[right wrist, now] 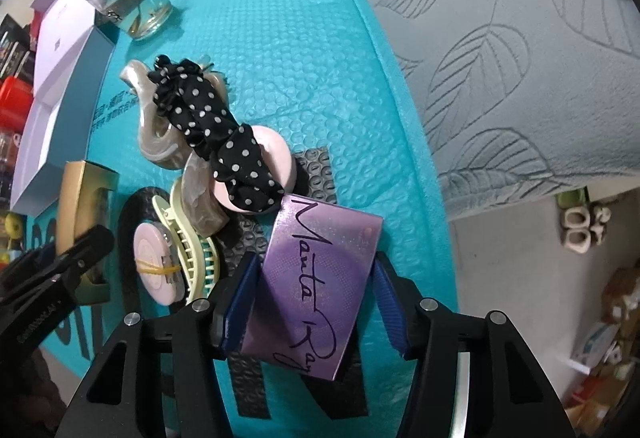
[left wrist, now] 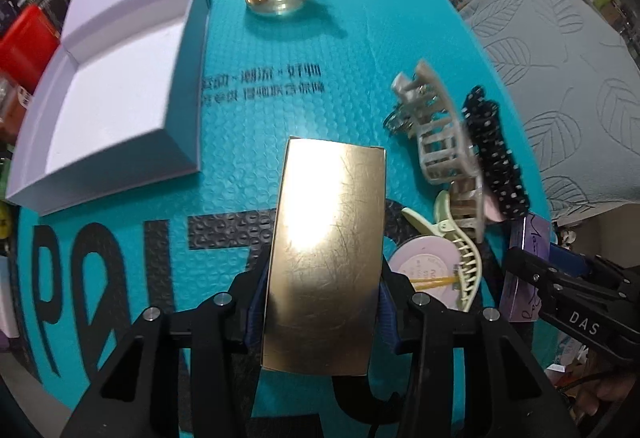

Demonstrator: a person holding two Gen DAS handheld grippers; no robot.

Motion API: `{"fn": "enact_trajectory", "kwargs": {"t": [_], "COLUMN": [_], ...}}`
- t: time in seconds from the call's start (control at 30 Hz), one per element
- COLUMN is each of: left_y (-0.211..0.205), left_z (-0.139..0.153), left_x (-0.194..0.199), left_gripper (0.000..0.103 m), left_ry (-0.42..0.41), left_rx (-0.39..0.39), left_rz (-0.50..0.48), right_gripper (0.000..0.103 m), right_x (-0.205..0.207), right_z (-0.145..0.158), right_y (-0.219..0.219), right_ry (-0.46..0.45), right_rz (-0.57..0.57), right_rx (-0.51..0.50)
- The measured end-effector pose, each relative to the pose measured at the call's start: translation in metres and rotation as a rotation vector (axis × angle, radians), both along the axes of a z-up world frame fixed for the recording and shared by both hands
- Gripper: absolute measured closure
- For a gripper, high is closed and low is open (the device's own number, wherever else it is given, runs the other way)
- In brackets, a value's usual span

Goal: Organize rigid objects
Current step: 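Grasp the gold compact with the left tool while the right tool grasps the purple palette, then carry the gold compact and purple palette into the white gift box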

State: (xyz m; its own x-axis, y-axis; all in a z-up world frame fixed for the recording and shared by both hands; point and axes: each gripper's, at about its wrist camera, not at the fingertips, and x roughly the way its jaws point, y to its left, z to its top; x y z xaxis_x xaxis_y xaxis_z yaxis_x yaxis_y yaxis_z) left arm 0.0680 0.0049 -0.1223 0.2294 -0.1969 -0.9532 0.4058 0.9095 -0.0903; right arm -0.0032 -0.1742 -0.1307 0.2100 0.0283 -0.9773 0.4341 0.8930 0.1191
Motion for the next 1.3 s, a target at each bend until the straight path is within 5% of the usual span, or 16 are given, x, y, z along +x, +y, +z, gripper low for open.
{"fn": "enact_trajectory", "kwargs": {"t": [0.4,1.3], "left_y": [0.013,0.109], "left_z": [0.046,0.094], "left_x": [-0.029,-0.011], "left_gripper": [0.058,0.058], "left_ry": [-0.042,-0.122], "left_rx": [-0.079,-0.096], "left_rz": [0.130,0.154], "right_gripper": [0.048,0.048], "right_x": [0.000,0.040], "right_z": [0.053,0.101], "right_y": [-0.016,0.101], "right_ry": [-0.072,-0.155], "right_rz": [0.123,0.272], "right_rx": [0.007,0.056]}}
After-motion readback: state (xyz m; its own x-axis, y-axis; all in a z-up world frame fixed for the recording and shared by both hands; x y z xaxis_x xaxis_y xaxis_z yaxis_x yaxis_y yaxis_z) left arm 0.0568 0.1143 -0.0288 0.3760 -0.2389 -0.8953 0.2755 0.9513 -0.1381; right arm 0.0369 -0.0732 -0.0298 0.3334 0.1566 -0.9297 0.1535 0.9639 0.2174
